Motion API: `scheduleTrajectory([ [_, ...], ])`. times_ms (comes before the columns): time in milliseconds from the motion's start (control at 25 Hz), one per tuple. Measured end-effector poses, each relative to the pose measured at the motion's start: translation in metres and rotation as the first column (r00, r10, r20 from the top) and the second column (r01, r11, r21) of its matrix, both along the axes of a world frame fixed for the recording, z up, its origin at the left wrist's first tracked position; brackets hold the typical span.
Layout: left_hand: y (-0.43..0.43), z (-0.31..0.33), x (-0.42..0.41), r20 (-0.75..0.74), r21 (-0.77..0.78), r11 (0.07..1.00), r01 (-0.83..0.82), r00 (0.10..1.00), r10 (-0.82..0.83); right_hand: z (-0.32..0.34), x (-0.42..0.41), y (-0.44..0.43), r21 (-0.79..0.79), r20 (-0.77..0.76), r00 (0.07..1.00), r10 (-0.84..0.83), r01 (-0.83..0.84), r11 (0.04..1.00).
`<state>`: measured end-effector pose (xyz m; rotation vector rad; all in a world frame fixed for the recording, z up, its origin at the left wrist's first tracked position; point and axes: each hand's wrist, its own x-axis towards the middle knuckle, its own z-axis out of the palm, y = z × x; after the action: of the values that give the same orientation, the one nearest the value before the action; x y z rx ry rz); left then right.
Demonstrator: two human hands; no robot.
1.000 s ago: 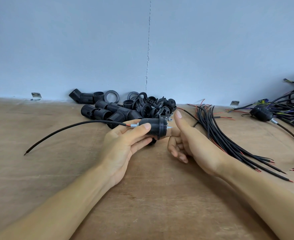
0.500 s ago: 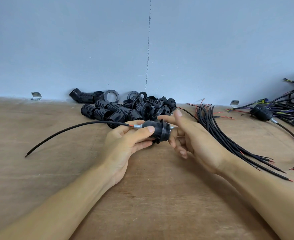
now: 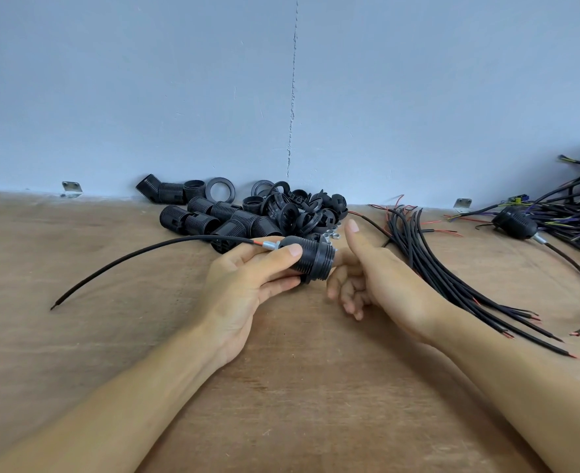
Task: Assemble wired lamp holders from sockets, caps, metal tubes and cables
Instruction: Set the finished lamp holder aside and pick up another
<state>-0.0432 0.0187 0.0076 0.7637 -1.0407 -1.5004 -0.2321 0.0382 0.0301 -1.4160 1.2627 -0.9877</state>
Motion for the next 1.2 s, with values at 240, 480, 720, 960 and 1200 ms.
scheduleTrajectory([
  [240, 0.002, -0.002, -0.001, 0.063, -0.060, 0.997, -0.047, 0.997, 0.051, -0.003, 0.002, 0.007, -0.135, -0.034, 0.996, 0.080, -0.084, 0.987],
  [480, 0.004, -0.003, -0.003, 0.085, -0.103, 0.991, -0.086, 0.992, 0.094, -0.004, -0.001, 0.004, -0.177, 0.036, 0.995, 0.091, -0.083, 0.981],
  [720, 0.004, -0.003, -0.004, 0.115, -0.099, 0.987, -0.127, 0.984, 0.138, -0.006, -0.002, 0.003, -0.223, -0.002, 0.996, 0.091, -0.089, 0.971],
  [960, 0.005, -0.001, -0.005, 0.117, -0.055, 0.989, -0.139, 0.983, 0.145, -0.011, 0.000, 0.007, -0.551, -0.372, 0.912, -0.171, -0.069, 0.832],
  [1200, 0.001, 0.000, -0.003, 0.051, 0.027, 0.986, -0.167, 0.985, 0.165, -0.009, 0.002, 0.007, -0.673, -0.339, 0.919, -0.201, -0.088, 0.734],
])
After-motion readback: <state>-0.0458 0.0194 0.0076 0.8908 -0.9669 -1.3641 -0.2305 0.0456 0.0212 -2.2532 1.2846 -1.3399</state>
